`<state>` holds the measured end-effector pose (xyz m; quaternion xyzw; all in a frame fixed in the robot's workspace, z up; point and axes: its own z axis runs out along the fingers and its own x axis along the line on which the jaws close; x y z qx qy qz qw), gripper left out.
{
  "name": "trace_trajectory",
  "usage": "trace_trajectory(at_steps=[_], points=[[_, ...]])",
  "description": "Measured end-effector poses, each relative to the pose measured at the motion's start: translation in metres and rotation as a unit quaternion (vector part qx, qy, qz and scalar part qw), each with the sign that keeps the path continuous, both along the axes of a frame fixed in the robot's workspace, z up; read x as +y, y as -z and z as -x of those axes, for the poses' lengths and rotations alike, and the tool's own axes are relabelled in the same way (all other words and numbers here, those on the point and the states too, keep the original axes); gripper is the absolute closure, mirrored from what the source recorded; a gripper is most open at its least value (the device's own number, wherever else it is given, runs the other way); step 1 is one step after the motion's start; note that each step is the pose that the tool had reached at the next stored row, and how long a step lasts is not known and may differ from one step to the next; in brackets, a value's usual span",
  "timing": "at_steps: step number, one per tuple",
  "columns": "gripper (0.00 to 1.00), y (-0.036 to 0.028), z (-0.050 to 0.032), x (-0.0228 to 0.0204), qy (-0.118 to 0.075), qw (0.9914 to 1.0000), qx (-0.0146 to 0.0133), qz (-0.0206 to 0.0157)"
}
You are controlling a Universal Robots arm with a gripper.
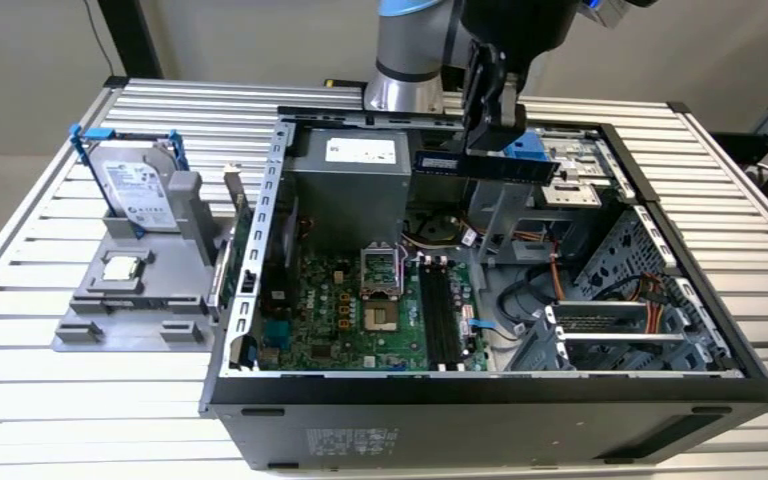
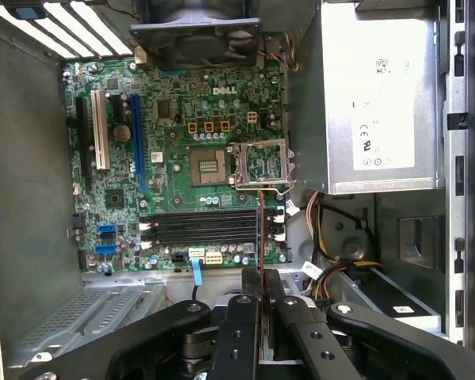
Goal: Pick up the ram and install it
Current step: 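Insert the ram into the slot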
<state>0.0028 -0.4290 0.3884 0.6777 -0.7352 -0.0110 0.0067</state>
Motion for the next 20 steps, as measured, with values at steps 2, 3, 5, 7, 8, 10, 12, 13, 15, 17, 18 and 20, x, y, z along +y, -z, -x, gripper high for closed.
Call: trace_trajectory(at_steps=[2,3,5,7,8,10,12,13,15,17,18,20], points=[[1.00,0.0000,0.0000,0.0000,0.002,1.00000,0.0000,0.0000],[1.00,0.0000,0.0000,0.0000,0.007,0.99997,0.0000,0.0001],[1.00,0.0000,0.0000,0.0000,0.020,0.99980,0.0000,0.0000],[1.00,0.0000,0.0000,0.0000,0.033,0.99944,0.0000,0.0000],[1.00,0.0000,0.0000,0.0000,0.041,0.99918,0.0000,0.0000],[1.00,0.0000,0.0000,0.0000,0.055,0.99850,0.0000,0.0000],[1.00,0.0000,0.0000,0.0000,0.067,0.99777,0.0000,0.0000],[1.00,0.0000,0.0000,0.0000,0.073,0.99733,0.0000,0.0000],[1.00,0.0000,0.0000,0.0000,0.084,0.99643,0.0000,0.0000],[1.00,0.0000,0.0000,0.0000,0.091,0.99587,0.0000,0.0000],[1.00,0.0000,0.0000,0.0000,0.091,0.99587,0.0000,0.0000],[1.00,0.0000,0.0000,0.0000,0.091,0.99586,0.0000,0.0000]])
